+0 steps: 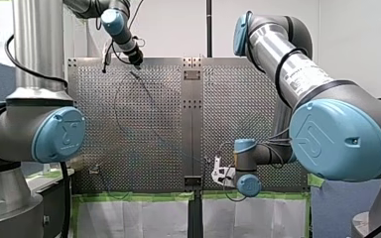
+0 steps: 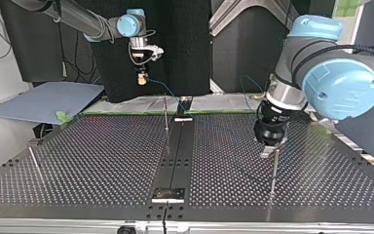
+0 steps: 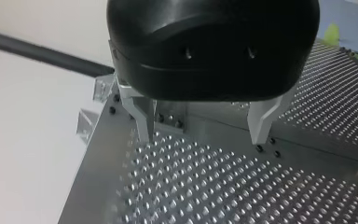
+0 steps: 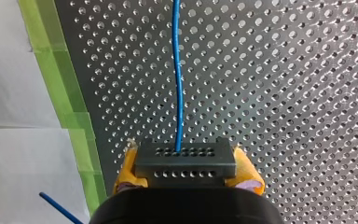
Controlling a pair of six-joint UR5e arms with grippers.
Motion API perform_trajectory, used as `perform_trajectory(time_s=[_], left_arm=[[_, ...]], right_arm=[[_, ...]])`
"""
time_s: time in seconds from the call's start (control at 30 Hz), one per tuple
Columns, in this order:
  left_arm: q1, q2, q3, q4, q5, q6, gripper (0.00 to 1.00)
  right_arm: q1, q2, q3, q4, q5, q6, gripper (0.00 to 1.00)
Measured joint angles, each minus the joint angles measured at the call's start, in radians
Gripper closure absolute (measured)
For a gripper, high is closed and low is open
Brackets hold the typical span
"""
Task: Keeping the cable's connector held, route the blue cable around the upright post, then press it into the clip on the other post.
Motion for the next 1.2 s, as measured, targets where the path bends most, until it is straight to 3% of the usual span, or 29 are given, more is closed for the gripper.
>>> perform_trajectory(time_s=[0.6,0.87,1.2], left_arm=[[-0.158,-0.164,0.020,0.157,-0.156,0.144,0.01],[-0.166,-0.224,0.020,0.229,-0.228,0.209,0.01],[-0.149,-0.233,0.020,0.315,-0.314,0.233,0.01]], right_arm=[[0.000,0.000,-0.001,0.000,0.000,0.003,1.00],[0.000,0.000,-0.001,0.001,-0.001,0.003,1.00],[0.000,0.000,-0.001,-0.002,-0.009,0.003,1.00]])
